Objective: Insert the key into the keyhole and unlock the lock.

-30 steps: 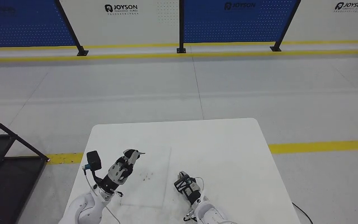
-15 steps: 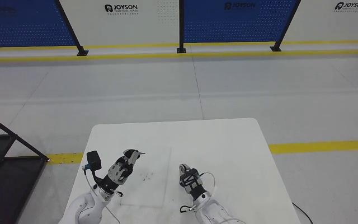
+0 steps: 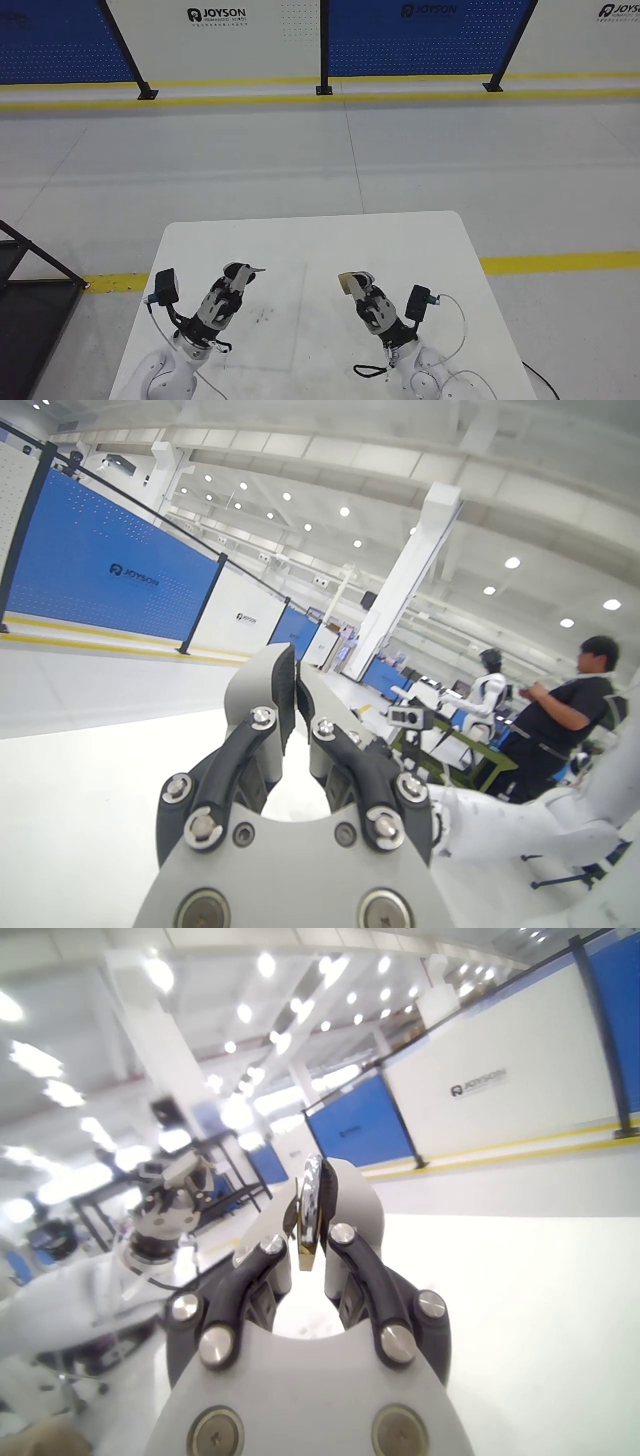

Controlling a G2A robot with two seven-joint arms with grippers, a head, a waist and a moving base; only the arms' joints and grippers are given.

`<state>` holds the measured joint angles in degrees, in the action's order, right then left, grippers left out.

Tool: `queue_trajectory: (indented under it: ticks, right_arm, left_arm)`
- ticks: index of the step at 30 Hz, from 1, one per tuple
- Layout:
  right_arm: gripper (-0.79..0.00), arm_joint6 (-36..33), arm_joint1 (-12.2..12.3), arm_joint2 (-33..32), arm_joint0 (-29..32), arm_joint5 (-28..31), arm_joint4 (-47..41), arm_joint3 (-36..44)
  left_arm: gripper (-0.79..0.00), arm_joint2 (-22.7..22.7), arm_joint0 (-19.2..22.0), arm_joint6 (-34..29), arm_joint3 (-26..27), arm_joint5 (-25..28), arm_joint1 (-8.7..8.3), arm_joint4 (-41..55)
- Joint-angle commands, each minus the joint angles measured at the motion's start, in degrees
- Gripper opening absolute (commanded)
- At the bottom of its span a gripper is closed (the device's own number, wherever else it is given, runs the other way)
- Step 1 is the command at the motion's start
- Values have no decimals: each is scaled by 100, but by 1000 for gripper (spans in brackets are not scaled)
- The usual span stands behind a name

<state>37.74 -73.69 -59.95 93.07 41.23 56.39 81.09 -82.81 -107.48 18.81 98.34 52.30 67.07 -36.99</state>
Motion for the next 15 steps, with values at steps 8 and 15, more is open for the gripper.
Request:
queue_trajectory:
  ticks: [8, 15]
  right_arm:
    - [-785, 614, -79, 177, -389, 1325, -371, -587]
    - [-785, 614, -79, 177, -389, 1325, -371, -587]
  left_arm:
    - [-785, 820, 276, -483, -426, 562, 48, 1511]
    - [-785, 829, 290, -527, -447, 541, 46, 1538]
